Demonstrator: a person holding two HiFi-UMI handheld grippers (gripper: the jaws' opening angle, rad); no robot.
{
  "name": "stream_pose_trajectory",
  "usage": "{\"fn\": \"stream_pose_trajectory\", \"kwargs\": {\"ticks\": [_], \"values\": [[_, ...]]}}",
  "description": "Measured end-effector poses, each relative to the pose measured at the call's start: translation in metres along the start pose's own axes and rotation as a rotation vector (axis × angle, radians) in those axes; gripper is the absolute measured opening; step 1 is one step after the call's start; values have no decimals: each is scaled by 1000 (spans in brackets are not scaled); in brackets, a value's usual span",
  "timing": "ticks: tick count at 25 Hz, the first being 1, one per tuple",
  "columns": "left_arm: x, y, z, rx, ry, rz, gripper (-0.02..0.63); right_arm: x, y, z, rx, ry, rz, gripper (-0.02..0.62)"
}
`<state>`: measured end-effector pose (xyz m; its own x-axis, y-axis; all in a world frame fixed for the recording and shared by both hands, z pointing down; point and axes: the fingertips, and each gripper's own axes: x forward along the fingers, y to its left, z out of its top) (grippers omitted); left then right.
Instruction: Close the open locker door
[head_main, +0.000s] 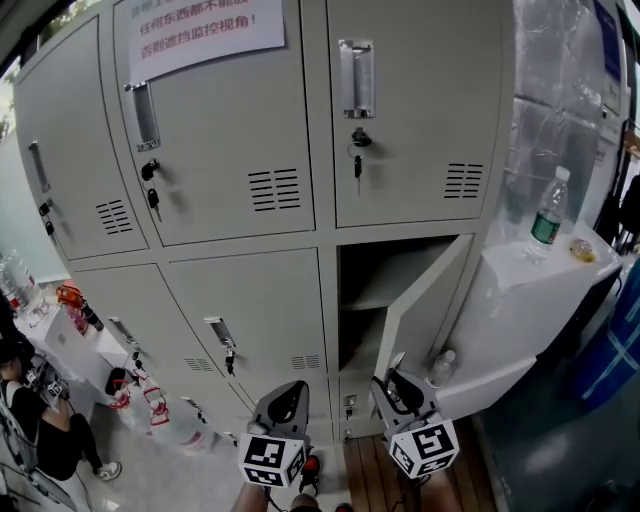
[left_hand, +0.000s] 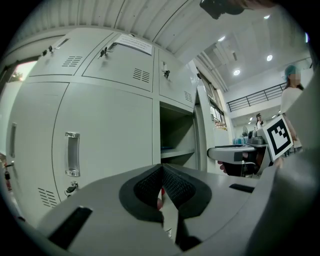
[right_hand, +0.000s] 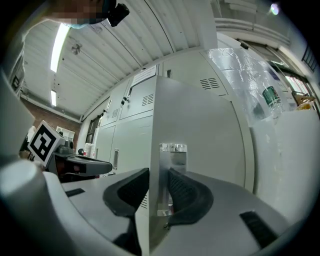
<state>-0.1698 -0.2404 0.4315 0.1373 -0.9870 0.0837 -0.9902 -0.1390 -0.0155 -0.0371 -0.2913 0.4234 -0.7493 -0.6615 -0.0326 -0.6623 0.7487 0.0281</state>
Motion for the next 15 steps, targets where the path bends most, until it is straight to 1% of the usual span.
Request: {"fn": "stream_pose_trajectory", "kwargs": {"ticks": [15], "values": [[27,42,-3,-10,-1,-8,21,51,7,-1,-12,-2,-5,117]]}}
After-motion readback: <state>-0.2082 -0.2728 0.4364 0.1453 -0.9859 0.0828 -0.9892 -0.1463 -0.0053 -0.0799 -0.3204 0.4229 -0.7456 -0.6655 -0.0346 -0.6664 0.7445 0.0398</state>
